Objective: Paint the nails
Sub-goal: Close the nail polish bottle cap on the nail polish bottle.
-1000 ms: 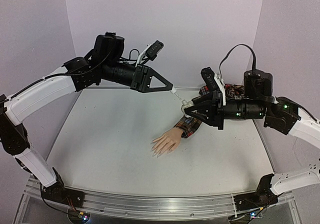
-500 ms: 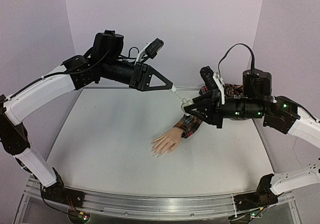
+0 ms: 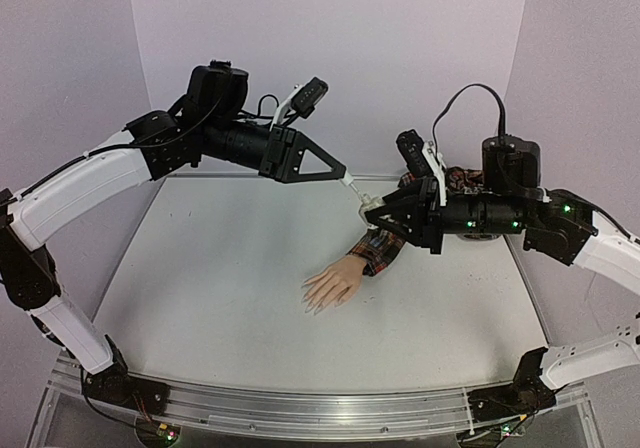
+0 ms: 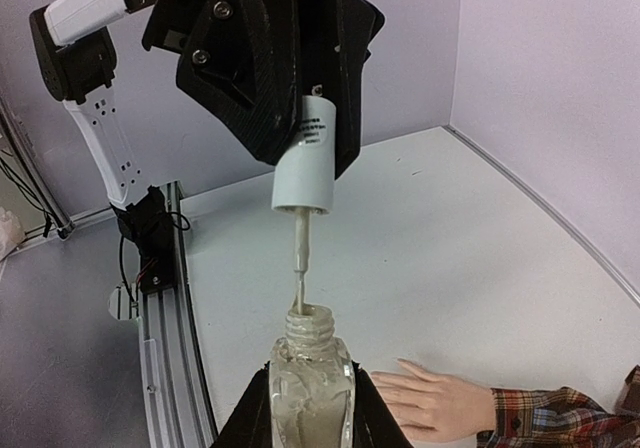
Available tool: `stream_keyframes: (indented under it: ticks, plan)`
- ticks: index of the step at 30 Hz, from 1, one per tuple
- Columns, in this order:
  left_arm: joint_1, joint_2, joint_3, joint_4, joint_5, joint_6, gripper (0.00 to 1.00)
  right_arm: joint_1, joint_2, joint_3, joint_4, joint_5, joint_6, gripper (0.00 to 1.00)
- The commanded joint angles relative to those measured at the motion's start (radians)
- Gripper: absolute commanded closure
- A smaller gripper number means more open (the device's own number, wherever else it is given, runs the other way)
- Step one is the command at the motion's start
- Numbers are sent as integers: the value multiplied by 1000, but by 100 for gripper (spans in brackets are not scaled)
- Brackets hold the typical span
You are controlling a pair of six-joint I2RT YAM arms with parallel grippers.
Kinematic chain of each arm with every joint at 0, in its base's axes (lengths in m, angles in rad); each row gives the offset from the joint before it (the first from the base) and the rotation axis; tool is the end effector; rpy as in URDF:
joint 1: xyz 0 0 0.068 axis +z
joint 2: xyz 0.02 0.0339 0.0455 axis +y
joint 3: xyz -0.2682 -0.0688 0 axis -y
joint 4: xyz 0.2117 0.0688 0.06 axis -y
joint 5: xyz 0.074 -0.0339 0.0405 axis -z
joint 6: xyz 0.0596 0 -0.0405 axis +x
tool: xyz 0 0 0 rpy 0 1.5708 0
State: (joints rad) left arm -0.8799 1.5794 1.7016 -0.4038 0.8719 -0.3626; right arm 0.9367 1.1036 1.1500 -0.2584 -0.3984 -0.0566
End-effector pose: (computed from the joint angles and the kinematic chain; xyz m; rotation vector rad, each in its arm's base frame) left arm 0.1771 -0.2857 0.4358 1.1746 1.7337 -1.6134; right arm 0.1200 0.2022 0.3956 -1.1473 1.4835 0.9749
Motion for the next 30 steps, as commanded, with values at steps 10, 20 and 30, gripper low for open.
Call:
stream_keyframes:
  ticks: [10,20,30]
  plan:
    - [4,-3,49,-13,3,30,100,3,-2,36,29,-14,-13,100]
    - [4,-11,51,-11,-9,32,100,3,-6,25,25,-13,-14,100]
    - [4,-14,61,-24,-16,40,100,3,5,35,21,-17,-16,100]
